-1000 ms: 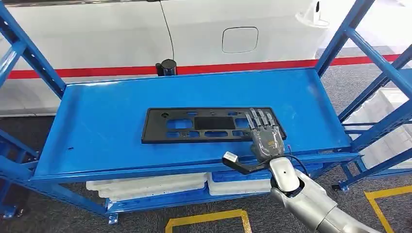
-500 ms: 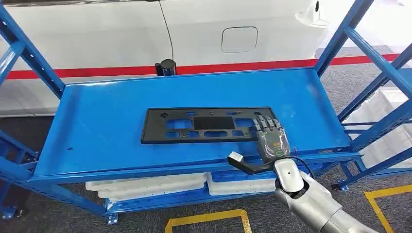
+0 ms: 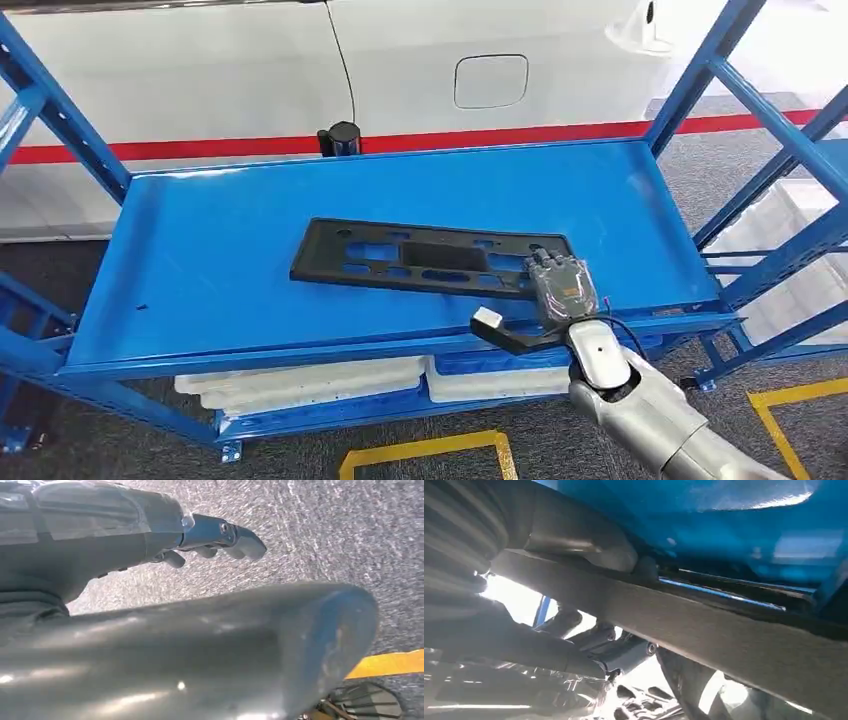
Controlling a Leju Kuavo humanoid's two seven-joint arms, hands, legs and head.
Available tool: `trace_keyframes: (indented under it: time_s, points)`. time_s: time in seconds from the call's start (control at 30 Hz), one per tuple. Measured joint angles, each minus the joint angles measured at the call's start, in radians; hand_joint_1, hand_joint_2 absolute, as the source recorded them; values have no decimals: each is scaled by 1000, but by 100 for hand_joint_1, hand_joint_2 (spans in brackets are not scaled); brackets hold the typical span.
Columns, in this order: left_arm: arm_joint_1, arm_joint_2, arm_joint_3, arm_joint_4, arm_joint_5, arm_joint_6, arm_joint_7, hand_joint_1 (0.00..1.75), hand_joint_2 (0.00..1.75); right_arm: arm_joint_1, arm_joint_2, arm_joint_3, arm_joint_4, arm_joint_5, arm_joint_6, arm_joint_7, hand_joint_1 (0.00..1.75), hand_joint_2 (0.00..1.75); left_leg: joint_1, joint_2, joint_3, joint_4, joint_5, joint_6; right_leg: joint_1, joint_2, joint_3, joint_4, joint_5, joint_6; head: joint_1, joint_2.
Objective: Take the parts from the cabinet and place them on the table.
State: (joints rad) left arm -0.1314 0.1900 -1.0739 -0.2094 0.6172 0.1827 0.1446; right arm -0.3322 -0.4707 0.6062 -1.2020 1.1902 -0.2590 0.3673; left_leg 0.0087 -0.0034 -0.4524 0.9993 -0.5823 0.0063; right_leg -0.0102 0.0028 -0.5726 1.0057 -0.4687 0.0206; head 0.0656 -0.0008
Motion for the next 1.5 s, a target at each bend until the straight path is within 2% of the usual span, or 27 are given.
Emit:
trace_keyframes:
  time_s: [0.3, 0.57, 1.0, 1.1, 1.23, 1.3, 1.4, 1.5]
  points:
    - [0, -4, 0, 0, -7, 3, -8, 0, 0, -1, 0, 0, -2, -20, -13, -16, 175, 175, 0, 0, 0, 0, 0, 0, 0, 0, 0, 0, 0, 0, 0, 0]
    - [0, -9, 0, 0, -17, 5, -16, 0, 0, -1, 2, 1, -3, -30, -68, -20, 175, 175, 0, 3, -1, 0, 0, 0, 0, 0, -1, 0, 0, 0, 0, 0]
    - [0, -13, 0, 0, -22, 5, -18, 0, 0, 9, 12, 2, -5, -49, -84, -22, 175, 175, 0, 7, -6, 0, 0, 0, 0, 1, -7, 1, 0, 0, 0, 0]
    - [0, -16, 0, 0, -29, 6, -18, 0, 0, 14, 16, -2, -16, -79, -154, -22, 175, 175, 0, 9, -9, 0, 0, 0, -1, 2, -10, 2, 1, 1, 0, 0]
    - [0, -19, 0, 0, -34, 17, -14, 0, 0, 26, 23, -45, -96, -218, -344, -22, 175, 175, 0, 11, -10, 0, 0, 0, -1, 3, -12, 3, 1, 1, 0, 0]
    - [0, -21, 0, 0, -32, 21, -12, 0, 0, 36, 26, -95, -171, -300, -406, -29, 175, 175, 0, 11, -10, 0, 0, 0, -1, 3, -13, 3, 1, 1, 0, 0]
    - [1, -24, 0, 0, -28, 26, -11, 0, 0, 54, 26, -160, -266, -377, -427, -60, 175, 175, 0, 10, -11, 0, 0, 0, -1, 3, -13, 3, 1, 1, 0, 0]
    - [2, -27, 0, 0, -28, 29, -8, 0, 0, 98, 32, -243, -381, -474, -428, -152, 175, 175, 0, 5, -12, 0, 0, 0, -1, 2, -13, 2, 1, 1, 0, 0]
